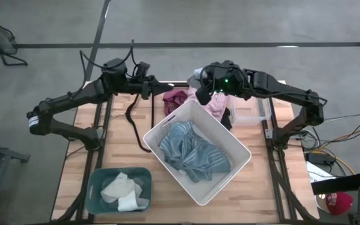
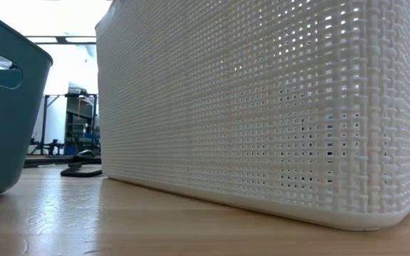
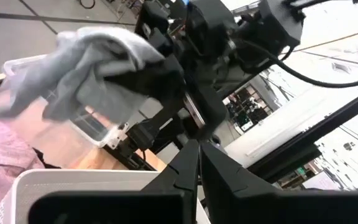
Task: Pick & Place Cloths
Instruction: Put the gray shorts into the transparent bin
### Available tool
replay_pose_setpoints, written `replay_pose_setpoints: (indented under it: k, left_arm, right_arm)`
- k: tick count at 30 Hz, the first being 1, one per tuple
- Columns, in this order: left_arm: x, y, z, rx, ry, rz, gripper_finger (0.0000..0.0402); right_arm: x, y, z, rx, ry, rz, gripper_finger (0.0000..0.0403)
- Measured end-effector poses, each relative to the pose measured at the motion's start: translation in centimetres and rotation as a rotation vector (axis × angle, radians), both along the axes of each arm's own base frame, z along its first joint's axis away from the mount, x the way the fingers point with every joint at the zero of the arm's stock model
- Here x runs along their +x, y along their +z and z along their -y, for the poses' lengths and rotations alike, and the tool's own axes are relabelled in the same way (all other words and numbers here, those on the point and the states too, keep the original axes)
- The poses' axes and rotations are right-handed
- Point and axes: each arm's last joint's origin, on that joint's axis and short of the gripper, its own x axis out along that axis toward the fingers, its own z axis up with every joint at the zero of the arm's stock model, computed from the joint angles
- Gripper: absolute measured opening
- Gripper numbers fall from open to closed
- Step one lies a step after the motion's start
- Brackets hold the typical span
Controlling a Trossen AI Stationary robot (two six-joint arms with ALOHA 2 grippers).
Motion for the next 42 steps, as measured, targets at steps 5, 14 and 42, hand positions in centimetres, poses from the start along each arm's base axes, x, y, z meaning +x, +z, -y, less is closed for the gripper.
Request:
replay_pose_setpoints:
  k: [5,14,42]
  left_arm:
    - [0.0,0.0,0.0,0.0,0.0,-0.002,0.0019]
    - [0.1,-0.1,0.0,0.0,0.003,-0.006,0.0017]
    - [0.1,-0.4,-0.1,-0.019,0.028,-0.031,0.0016]
  right_arm:
    - [-3.1,0.4,0.3,0.036,-0.138,-0.063,0.0023]
    - [-8.6,0.5,0.4,0.122,-0.426,-0.122,0.0023]
    - [-11.7,-10.4,3.8,0.457,-0.462,-0.444,0.0022]
